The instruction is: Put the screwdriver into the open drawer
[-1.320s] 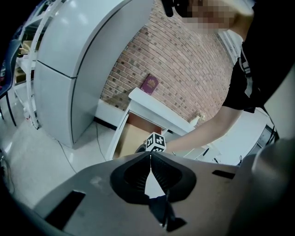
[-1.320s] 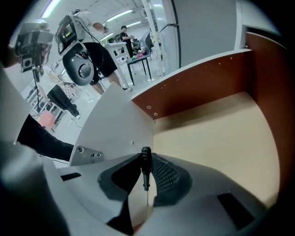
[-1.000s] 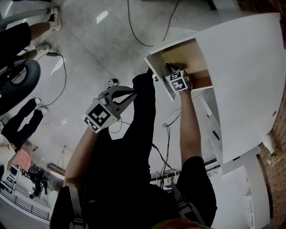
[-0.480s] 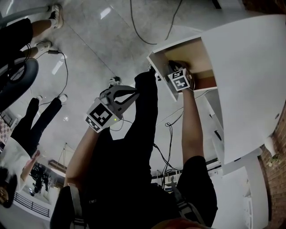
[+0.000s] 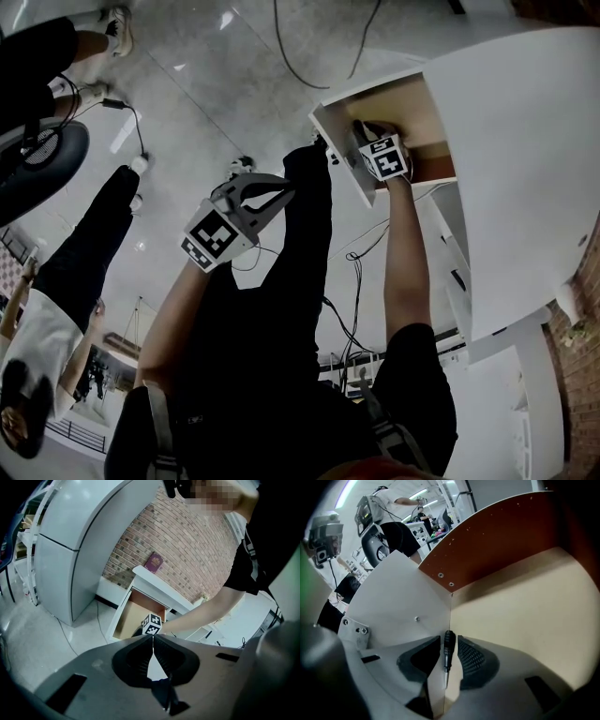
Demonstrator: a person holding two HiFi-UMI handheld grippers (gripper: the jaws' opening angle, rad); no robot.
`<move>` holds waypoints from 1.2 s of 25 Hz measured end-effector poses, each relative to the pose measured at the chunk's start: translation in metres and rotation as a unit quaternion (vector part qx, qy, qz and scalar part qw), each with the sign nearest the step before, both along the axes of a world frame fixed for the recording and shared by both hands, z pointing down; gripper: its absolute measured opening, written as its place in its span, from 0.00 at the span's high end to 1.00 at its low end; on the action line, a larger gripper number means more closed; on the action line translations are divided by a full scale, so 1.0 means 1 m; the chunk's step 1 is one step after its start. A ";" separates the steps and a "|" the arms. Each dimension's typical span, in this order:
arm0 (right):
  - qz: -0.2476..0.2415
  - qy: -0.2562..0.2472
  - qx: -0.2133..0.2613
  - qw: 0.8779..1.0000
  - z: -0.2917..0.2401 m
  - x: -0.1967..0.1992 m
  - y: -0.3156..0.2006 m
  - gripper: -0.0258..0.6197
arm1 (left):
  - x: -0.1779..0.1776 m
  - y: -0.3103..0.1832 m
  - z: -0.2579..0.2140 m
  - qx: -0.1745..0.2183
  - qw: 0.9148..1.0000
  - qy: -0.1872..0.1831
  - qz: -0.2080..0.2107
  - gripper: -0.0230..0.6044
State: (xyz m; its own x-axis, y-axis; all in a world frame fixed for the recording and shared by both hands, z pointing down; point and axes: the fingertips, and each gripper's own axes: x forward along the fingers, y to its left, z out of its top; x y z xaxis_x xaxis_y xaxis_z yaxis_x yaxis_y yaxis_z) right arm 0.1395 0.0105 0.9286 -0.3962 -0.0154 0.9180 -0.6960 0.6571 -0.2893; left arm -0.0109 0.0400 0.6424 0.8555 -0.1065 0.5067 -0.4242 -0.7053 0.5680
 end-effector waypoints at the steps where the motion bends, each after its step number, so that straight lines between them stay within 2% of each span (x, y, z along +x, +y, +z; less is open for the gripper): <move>1: 0.002 -0.002 0.002 1.000 -0.002 0.001 0.000 0.69 | 0.001 0.000 -0.002 0.001 1.000 0.001 0.001 0.94; 6: 0.012 0.004 0.018 1.000 -0.020 0.002 -0.003 0.69 | 0.003 -0.003 -0.010 0.009 1.000 0.003 0.009 0.94; 9: 0.027 0.008 0.033 0.999 -0.039 0.006 -0.004 0.75 | 0.006 -0.004 -0.018 0.016 1.000 0.006 0.020 0.94; 11: 0.037 0.008 0.043 0.998 -0.057 0.010 -0.002 0.85 | 0.009 -0.004 -0.027 0.022 0.999 0.008 0.028 0.94; 17: 0.082 0.002 0.079 0.994 -0.135 0.024 0.008 0.87 | 0.021 -0.002 -0.064 0.044 0.997 0.017 0.054 0.94; 23: 0.188 -0.040 0.138 0.972 -0.224 0.015 0.039 0.87 | 0.028 0.005 -0.098 0.072 0.990 0.015 0.116 0.94; 30: 0.249 -0.065 0.194 0.947 -0.331 -0.012 0.094 0.87 | 0.033 0.020 -0.152 0.088 0.985 0.039 0.143 0.94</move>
State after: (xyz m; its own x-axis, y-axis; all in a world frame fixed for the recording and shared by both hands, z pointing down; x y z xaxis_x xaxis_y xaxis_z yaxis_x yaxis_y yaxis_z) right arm 0.1275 0.1045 0.5976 -0.3615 -0.5556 0.7488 -0.9220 0.3322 -0.1987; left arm 0.0221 0.0597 0.4902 0.8987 0.0644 0.4337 -0.1539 -0.8799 0.4496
